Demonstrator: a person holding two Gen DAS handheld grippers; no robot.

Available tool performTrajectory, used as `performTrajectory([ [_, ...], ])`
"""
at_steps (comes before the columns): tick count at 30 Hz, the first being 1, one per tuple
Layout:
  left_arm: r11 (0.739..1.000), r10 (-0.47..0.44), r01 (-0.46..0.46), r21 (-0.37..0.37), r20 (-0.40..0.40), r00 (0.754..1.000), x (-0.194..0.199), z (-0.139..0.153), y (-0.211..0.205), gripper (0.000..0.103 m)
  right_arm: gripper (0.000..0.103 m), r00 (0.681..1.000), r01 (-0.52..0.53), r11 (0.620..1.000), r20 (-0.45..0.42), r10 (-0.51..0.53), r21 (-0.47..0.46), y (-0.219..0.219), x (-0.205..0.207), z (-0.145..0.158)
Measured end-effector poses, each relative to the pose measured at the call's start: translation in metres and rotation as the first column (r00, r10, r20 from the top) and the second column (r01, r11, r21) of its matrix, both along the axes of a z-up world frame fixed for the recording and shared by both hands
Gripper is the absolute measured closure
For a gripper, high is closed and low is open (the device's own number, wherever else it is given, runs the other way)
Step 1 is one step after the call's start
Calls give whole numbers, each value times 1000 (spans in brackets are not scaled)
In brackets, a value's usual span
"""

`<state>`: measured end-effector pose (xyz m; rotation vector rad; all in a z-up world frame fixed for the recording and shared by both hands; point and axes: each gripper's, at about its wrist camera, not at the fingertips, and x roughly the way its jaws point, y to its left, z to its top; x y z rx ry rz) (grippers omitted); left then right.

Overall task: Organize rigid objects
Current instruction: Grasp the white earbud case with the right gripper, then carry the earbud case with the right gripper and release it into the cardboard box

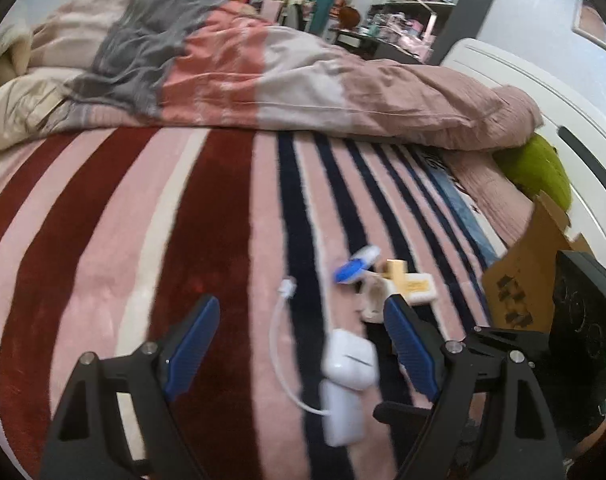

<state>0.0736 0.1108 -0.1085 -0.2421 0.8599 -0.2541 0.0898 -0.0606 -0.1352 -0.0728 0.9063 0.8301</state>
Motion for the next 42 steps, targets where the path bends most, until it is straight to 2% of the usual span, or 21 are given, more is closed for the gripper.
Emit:
performTrajectory([
  [3,1000,5,-5,1,-3,1000,2,-5,3,21,57,1000,-11,1000,25,12,-28,14,12,-6],
  [4,1000,-2,2,-12,-3,1000,5,-7,3,21,54,999,-10,998,41,13,-58,19,16,-8],
  [5,1000,-11,11,-28,-1,1000,7,-8,3,21,46,999,-12,997,48,16,-82,23,19,-11],
  [6,999,-15,15,-32,1,1000,8,-8,2,21,43,999,-15,995,46,19,-96,25,22,-13],
  [16,999,-32,32,-44,-13,999,14,-11,0,21,43,989,-133,985,-78,125,-113,31,41,-27],
  [18,999,-37,37,-34,-13,999,11,-10,2,21,54,985,-118,989,-134,106,-88,28,49,-27],
  [21,998,-59,58,-38,-12,998,-2,-9,8,21,54,979,-111,992,-180,99,-62,26,55,-27],
  [26,992,-72,70,-109,-15,997,-15,2,17,21,54,995,-96,986,-27,94,-135,34,37,-9],
  [30,979,-154,151,-139,-16,988,-18,19,-4,23,55,991,-112,989,60,118,-99,30,13,24],
  [31,973,-178,174,-153,-13,984,-18,24,-11,26,55,990,-110,990,82,117,-87,27,6,34],
  [32,966,-202,198,-169,-8,979,-19,32,-19,38,55,987,-104,992,111,112,-74,24,0,46],
  [33,960,-221,217,-176,-3,975,-19,39,-26,55,55,985,-100,993,134,108,-66,24,-4,54],
  [34,955,-242,239,-174,6,970,-19,48,-36,59,55,981,-94,994,166,102,-57,18,-10,65],
  [36,937,-283,287,-199,46,958,-21,67,-51,73,55,971,-58,997,231,67,-43,4,-21,85],
  [42,918,-360,371,-142,99,928,-24,115,-119,73,55,943,45,999,331,-49,20,-53,-37,120],
])
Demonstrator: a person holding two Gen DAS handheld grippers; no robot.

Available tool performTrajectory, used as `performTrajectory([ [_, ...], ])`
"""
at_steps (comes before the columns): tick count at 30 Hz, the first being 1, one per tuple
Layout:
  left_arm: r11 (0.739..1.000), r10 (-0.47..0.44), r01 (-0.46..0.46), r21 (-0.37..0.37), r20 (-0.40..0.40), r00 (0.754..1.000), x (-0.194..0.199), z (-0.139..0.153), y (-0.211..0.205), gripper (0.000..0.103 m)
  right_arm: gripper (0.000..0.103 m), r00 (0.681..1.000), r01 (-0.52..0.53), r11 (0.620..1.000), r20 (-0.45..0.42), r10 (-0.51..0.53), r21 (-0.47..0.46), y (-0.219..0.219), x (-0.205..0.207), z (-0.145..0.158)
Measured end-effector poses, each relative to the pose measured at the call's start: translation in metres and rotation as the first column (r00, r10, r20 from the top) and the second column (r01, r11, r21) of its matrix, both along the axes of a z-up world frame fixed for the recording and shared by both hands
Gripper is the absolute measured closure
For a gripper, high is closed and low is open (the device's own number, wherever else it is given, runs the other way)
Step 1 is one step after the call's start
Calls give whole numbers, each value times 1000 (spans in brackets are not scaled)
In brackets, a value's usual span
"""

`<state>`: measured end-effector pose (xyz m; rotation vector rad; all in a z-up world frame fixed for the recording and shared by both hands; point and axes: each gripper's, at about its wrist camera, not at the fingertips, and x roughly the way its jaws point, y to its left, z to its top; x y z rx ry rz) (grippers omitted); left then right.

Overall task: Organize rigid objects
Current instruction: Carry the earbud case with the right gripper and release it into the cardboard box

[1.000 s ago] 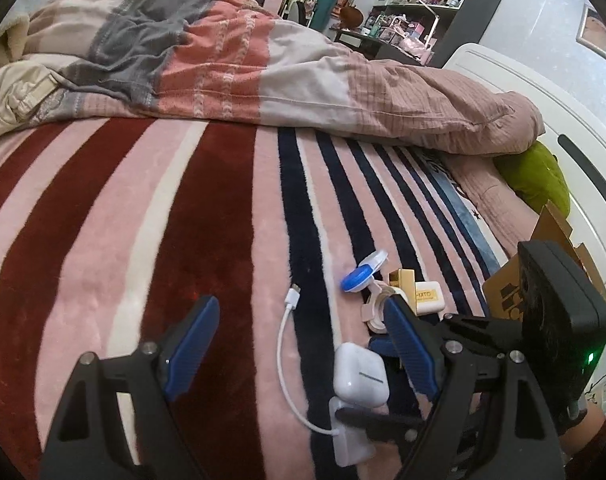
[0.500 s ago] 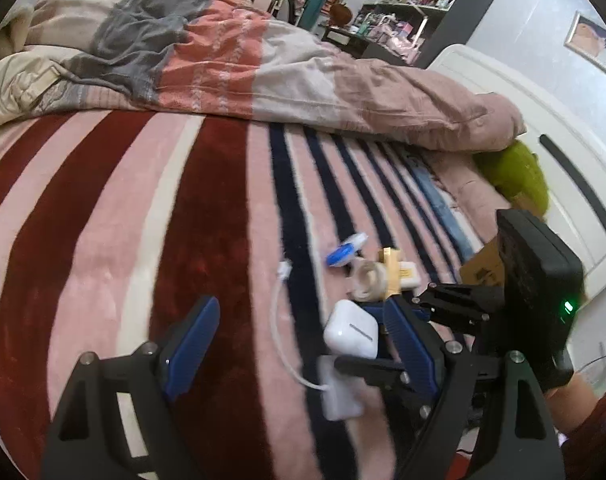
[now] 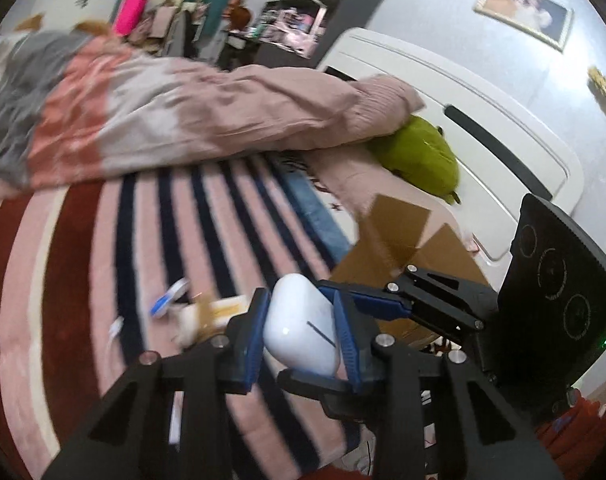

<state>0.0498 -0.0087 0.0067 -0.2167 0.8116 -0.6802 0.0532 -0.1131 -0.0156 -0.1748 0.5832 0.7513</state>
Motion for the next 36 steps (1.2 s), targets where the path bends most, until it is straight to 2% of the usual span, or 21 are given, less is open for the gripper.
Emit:
performTrajectory([
  [6,989,-124,124,80,4,992,18,27,-100,73,55,994,110,993,15,-111,43,-88,1,18],
  [10,969,-205,209,129,-43,978,36,24,-159,73,55,980,197,980,-37,-196,28,-143,12,18],
  [15,947,-250,277,161,-170,953,58,-3,-198,73,55,950,234,972,-207,-233,-22,-183,39,0],
  [18,939,-242,278,203,-184,953,60,-9,-207,72,54,928,236,972,-290,-233,-26,-194,49,-10],
  [19,939,-244,282,199,-193,950,59,-8,-208,69,54,927,231,973,-298,-227,-24,-195,48,-11],
  [21,941,-244,279,192,-188,951,57,-5,-206,51,53,928,230,972,-293,-231,-39,-195,45,-10],
  [25,956,-187,213,202,-143,972,48,8,-186,47,53,929,254,964,-255,-267,-83,-195,39,-10],
  [27,969,-143,161,189,-109,984,41,16,-166,36,53,934,251,967,-250,-255,-46,-194,32,-8],
  [31,983,-14,19,183,-29,999,18,31,-109,33,52,966,188,981,-187,-176,48,-176,8,8],
  [36,964,172,-174,201,26,985,-16,27,-29,30,51,991,44,992,-134,-27,120,-123,-14,13],
])
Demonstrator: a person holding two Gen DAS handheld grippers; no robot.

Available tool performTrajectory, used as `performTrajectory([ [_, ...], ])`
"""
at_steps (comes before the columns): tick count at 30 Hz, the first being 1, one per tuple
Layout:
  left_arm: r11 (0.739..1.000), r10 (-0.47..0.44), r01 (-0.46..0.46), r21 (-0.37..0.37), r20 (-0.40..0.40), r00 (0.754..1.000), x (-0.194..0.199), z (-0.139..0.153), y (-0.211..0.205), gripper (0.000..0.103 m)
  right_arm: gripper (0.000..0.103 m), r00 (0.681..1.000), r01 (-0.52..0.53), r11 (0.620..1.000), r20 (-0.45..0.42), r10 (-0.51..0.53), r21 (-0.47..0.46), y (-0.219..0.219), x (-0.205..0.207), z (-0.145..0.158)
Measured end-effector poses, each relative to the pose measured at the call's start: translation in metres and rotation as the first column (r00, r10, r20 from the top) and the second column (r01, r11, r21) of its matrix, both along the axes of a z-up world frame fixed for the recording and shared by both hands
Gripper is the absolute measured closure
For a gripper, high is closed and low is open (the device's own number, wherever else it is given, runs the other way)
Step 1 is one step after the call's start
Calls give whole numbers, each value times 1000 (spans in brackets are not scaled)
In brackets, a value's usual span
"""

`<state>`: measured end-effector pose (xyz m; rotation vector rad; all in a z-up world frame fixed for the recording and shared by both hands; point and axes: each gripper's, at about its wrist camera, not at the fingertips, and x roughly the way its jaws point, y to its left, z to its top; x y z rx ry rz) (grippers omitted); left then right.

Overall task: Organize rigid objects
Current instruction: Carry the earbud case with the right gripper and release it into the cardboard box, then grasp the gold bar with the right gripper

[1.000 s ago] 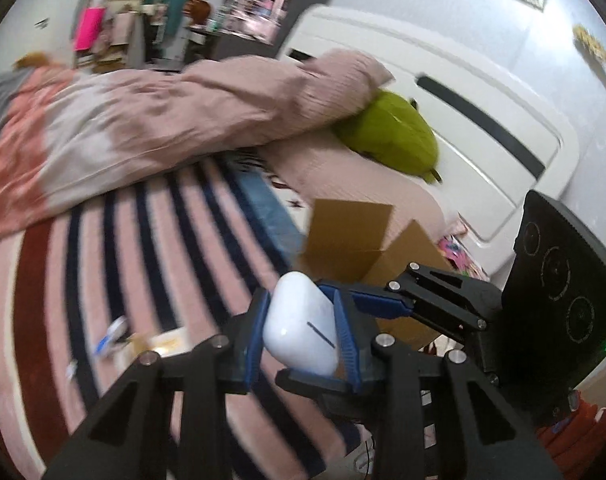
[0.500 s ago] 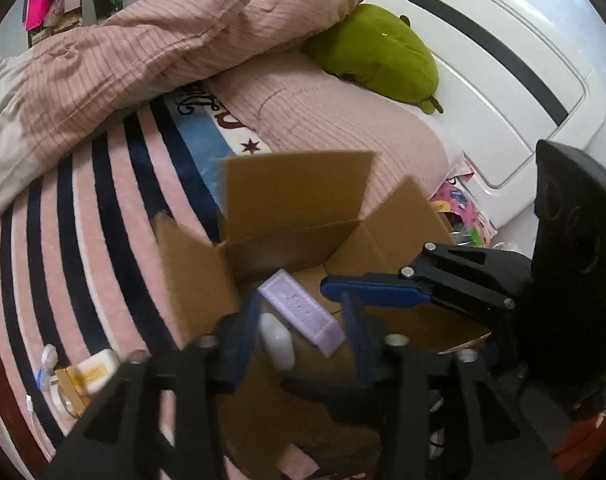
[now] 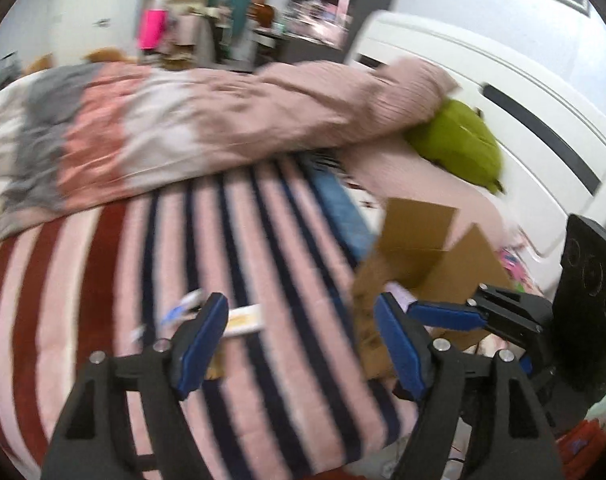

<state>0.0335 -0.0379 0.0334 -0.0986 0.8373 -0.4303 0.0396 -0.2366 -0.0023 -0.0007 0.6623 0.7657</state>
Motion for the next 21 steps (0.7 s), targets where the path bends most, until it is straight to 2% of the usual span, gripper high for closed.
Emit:
performTrajectory([
  [3,995,94,-94,13,3,996,-19,-17,41,29,51,998,-54,998,10,54,-12,39,-9,-14],
  [7,986,164,-164,7,-7,986,-39,-49,80,29,51,996,-62,998,-65,62,-9,74,-5,-54],
  [10,983,179,-180,-30,-35,983,-51,-73,100,27,51,989,65,997,-134,-70,-41,77,11,-91],
  [13,978,207,-209,-15,-67,976,-55,-93,111,27,51,955,244,959,-136,-263,-141,65,26,-121],
  [17,976,213,-216,-25,-96,972,-56,-110,118,27,51,938,317,930,-87,-337,-188,54,12,-136],
  [21,975,215,-219,-32,-111,970,-51,-118,121,27,51,899,411,875,-47,-436,-256,48,2,-142],
])
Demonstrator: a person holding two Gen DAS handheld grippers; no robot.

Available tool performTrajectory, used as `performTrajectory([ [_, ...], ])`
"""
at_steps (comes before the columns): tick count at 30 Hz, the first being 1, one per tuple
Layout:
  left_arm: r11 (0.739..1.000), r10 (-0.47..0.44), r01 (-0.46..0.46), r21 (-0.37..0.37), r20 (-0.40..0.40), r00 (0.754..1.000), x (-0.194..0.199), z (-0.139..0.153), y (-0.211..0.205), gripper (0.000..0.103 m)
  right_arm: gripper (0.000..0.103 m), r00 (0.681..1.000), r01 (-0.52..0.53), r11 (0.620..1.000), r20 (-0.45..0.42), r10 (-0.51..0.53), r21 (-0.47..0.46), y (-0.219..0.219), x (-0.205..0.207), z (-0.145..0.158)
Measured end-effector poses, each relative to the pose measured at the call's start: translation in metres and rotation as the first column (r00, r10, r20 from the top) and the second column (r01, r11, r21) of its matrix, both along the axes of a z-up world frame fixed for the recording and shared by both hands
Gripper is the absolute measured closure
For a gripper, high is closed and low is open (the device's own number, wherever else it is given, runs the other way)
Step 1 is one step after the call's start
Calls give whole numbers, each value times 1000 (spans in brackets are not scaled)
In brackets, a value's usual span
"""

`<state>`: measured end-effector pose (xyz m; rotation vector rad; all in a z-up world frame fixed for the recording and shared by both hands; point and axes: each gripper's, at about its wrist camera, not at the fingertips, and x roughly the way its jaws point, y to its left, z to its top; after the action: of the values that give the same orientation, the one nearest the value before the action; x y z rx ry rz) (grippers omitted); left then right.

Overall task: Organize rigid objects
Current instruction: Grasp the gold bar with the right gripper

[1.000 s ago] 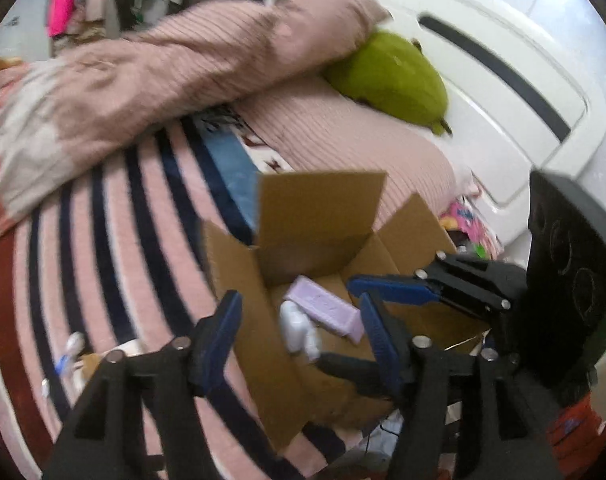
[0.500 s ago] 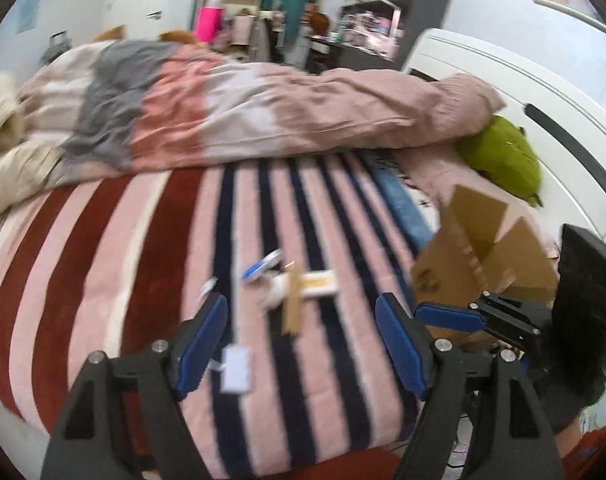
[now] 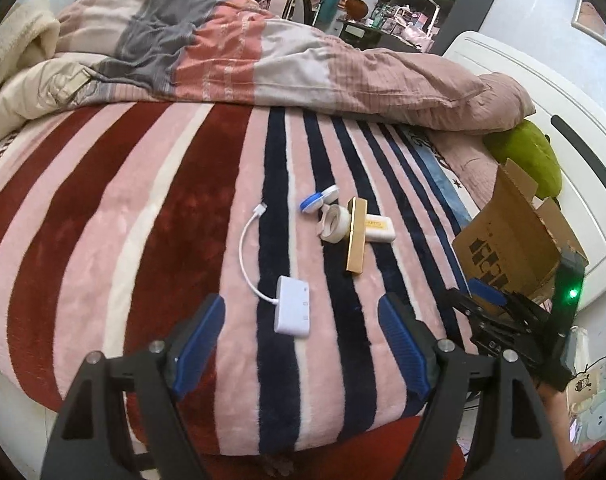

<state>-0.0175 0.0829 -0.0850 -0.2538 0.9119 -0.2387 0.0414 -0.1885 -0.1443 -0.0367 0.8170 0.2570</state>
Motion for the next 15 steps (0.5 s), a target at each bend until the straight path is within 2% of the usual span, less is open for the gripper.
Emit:
performTrajectory([
  [2,1000,4,-4,-2,-2,1000,2,-2,1,27,51,1000,-10,1000,-4,10,26,0,-3,3],
  [6,1000,6,-7,-1,-2,1000,2,-6,4,27,51,985,-172,979,-8,173,107,29,2,9],
  [10,1000,19,-19,5,0,1000,-1,-7,13,27,51,974,-218,962,-33,226,166,58,26,5],
  [15,998,55,-55,2,-9,998,-3,-10,29,27,54,966,-222,956,-90,243,192,93,70,-11],
])
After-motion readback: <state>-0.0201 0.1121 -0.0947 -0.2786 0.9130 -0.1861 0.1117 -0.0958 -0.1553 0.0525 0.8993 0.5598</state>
